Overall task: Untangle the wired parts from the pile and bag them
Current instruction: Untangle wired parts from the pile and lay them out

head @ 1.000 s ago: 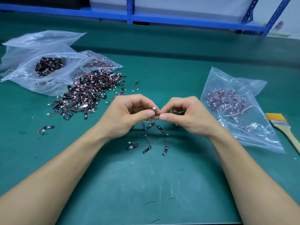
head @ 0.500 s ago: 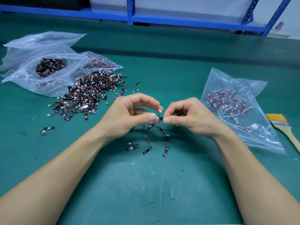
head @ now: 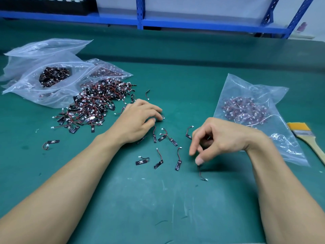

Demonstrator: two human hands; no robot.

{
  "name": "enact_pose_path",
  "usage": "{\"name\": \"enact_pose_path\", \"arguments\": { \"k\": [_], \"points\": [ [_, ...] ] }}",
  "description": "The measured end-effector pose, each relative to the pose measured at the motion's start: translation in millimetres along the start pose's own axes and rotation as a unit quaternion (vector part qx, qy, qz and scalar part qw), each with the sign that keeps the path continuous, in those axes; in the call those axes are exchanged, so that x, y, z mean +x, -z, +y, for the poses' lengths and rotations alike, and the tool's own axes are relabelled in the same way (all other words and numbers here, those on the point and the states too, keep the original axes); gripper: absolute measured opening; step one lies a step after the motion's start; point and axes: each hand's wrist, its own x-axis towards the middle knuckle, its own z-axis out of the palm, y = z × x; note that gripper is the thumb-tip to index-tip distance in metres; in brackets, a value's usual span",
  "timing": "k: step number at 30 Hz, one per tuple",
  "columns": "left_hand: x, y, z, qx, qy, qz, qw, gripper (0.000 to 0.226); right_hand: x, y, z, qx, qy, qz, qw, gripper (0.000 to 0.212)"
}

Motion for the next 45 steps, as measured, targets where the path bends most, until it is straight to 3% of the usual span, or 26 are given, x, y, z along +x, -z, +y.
{"name": "enact_pose_path", "arguments": {
  "k": [5, 10, 13, 18, 24, 27, 32, 34, 39, 45],
  "points": [
    [0, 3, 0, 0.024, -0.004, -0.008, 1.000, 0.033, 7, 2, 4, 0.063, 0.012, 0.170, 0.983, 0.043],
    [-6, 21, 24, -0.046, -0.086, 0.070, 0.993, 0.023, 15, 4, 11, 0.068, 0.014, 0.321, 0.945, 0.028],
    [-19, 23, 54, -0.098, -0.143, 0.039, 0.984, 0.021, 19, 6, 15, 0.070, 0.010, 0.369, 0.927, 0.029],
    [-38, 8, 85, -0.137, -0.195, -0.064, 0.969, 0.024, 23, 5, 18, 0.055, -0.003, 0.384, 0.922, 0.029],
    [-39, 2, 82, -0.171, -0.171, -0.140, 0.960, 0.046, 27, 6, 24, 0.042, -0.004, 0.402, 0.914, 0.027],
    [-38, 5, 75, -0.194, -0.152, -0.104, 0.963, 0.055, 28, 6, 25, 0.037, -0.005, 0.404, 0.914, 0.027],
    [-29, 18, 37, -0.137, -0.063, 0.105, 0.983, 0.028, 28, 5, 27, 0.037, -0.008, 0.407, 0.913, 0.028],
    [-27, 24, 14, -0.108, -0.014, 0.151, 0.983, 0.025, 29, 4, 29, 0.034, -0.014, 0.407, 0.913, 0.028],
    [-25, 18, -20, -0.076, 0.071, 0.149, 0.983, 0.025, 29, 2, 33, 0.008, -0.020, 0.393, 0.919, 0.021],
    [-21, 10, -27, -0.090, 0.112, 0.101, 0.984, 0.017, 34, 0, 38, -0.038, -0.038, 0.382, 0.923, 0.012]
  ]
}}
